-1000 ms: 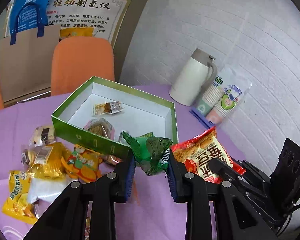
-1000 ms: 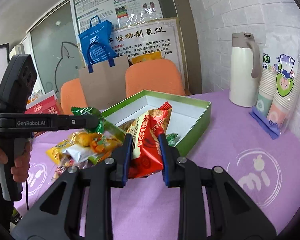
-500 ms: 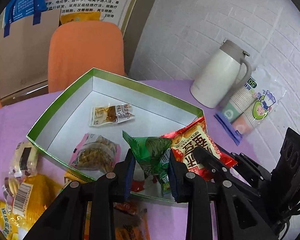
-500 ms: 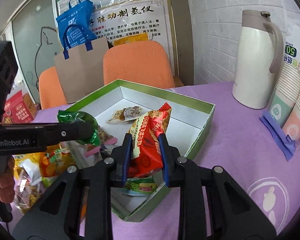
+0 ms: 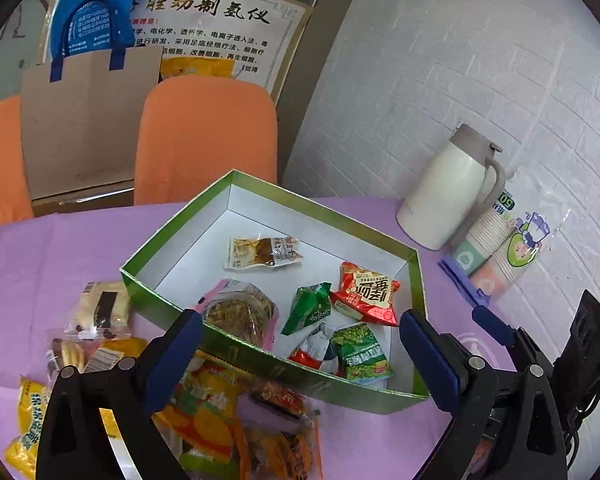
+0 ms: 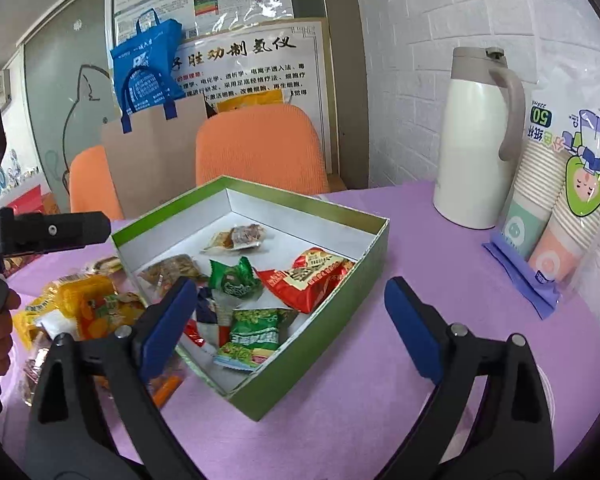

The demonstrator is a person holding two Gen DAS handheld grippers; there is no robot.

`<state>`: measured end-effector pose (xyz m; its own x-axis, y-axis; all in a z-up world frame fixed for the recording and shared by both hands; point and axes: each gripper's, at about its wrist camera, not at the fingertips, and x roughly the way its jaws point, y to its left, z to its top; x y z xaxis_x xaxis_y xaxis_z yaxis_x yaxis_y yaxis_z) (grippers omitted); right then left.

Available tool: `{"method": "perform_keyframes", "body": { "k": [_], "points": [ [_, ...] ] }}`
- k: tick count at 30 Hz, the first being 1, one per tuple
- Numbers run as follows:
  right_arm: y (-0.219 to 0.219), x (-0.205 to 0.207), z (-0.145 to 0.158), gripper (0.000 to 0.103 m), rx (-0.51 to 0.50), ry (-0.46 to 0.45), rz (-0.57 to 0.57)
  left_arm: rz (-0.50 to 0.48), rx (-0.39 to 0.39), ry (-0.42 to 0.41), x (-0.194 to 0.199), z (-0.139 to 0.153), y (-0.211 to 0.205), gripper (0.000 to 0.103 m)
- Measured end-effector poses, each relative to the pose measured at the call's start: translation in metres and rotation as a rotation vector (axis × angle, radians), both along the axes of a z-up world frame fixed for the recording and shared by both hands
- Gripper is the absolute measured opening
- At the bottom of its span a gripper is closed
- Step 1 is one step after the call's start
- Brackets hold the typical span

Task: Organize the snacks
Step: 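Withdraw both tools from the green box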

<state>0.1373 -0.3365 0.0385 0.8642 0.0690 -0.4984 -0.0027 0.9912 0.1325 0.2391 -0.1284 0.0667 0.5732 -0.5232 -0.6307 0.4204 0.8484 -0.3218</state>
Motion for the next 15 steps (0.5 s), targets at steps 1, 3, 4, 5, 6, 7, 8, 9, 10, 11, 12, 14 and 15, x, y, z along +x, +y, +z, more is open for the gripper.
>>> {"method": "perform_keyframes", "body": {
  "k": [1, 3, 4, 5, 6, 7, 8, 9, 10, 11, 12, 14, 15],
  "points": [
    [0.001, -0.010, 0.010, 0.098, 0.013, -0.025, 0.000, -0.001, -0.010, -0.008, -0.007, 0.007, 0.005, 0.100],
    [0.006, -0.025, 0.033, 0.102, 0.041, -0.079, -0.004, -0.010, -0.027, -0.027, -0.026, 0.025, 0.016, 0.100],
    [0.009, -0.035, 0.044, 0.102, 0.056, -0.108, -0.003, -0.016, -0.038, -0.038, -0.035, 0.032, 0.021, 0.100],
    [0.012, -0.044, 0.054, 0.102, 0.068, -0.132, 0.001, -0.023, -0.050, -0.053, -0.046, 0.040, 0.028, 0.100],
    [0.015, -0.057, 0.064, 0.102, 0.080, -0.158, 0.005, -0.023, -0.052, -0.070, -0.059, 0.049, 0.037, 0.100],
    [0.019, -0.065, 0.071, 0.102, 0.086, -0.177, 0.004, -0.018, -0.042, -0.083, -0.070, 0.055, 0.044, 0.100],
    [0.023, -0.080, 0.078, 0.102, 0.091, -0.204, 0.001, -0.019, -0.030, -0.095, -0.082, 0.060, 0.050, 0.100],
    [0.026, -0.089, 0.082, 0.102, 0.094, -0.225, 0.004, -0.026, -0.019, -0.107, -0.094, 0.064, 0.056, 0.100],
    [0.030, -0.100, 0.085, 0.102, 0.099, -0.249, 0.012, -0.026, -0.007, -0.115, -0.105, 0.066, 0.063, 0.100],
    [0.034, -0.112, 0.084, 0.102, 0.110, -0.269, 0.021, -0.020, 0.002, -0.120, -0.115, 0.066, 0.070, 0.100],
    [0.039, -0.120, 0.081, 0.102, 0.122, -0.278, 0.032, -0.014, 0.007, -0.123, -0.124, 0.065, 0.077, 0.100],
    [0.047, -0.128, 0.070, 0.102, 0.148, -0.271, 0.063, -0.009, 0.017, -0.123, -0.143, 0.055, 0.092, 0.100],
    [0.051, -0.131, 0.061, 0.102, 0.159, -0.262, 0.081, -0.001, 0.027, -0.120, -0.150, 0.048, 0.099, 0.100]
  ]
}}
